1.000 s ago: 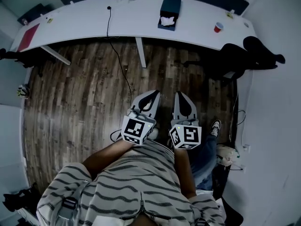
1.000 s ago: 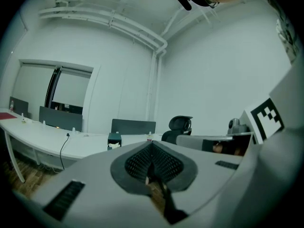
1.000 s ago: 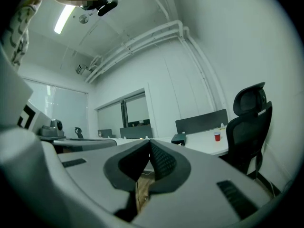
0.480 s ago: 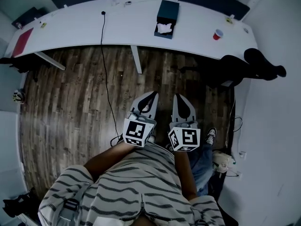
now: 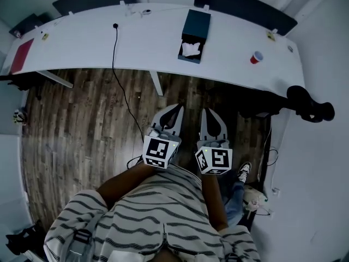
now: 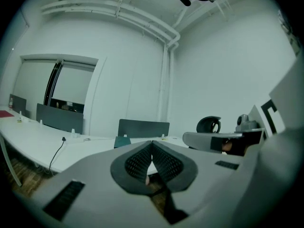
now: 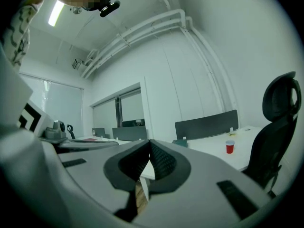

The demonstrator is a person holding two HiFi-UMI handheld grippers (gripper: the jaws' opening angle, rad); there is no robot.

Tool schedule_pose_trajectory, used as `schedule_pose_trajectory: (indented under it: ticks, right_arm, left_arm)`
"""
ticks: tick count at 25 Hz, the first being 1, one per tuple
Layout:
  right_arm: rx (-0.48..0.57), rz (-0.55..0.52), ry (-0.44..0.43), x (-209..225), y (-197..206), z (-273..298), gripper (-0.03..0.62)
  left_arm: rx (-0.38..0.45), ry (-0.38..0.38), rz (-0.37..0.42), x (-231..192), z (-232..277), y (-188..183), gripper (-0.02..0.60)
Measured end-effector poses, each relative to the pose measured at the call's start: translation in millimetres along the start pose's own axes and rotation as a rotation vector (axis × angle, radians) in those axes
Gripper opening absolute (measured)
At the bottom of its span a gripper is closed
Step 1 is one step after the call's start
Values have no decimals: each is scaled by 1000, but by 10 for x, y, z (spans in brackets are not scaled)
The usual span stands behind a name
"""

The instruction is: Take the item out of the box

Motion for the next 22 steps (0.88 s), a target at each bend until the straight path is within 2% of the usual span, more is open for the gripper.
schedule_pose_trajectory:
  ticks: [14,22]
  right_arm:
    - [-3,-4,40,577,-290,1402,17]
    - [-13,-2,70,839,-325,1836,17]
  left_arm:
    - [-26,32,9,-758,1357,-327,24]
    - [-47,49,1,-962,1843,-357,25]
Point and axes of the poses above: the fingertips, and each gripper's own axes: z forward along the fingers, x to its right, y out of its underside, the point moved 2 cm from there along -z, backward along the fingers, and after that the axes turned 4 degrees about -y, right-handed, at the moved point
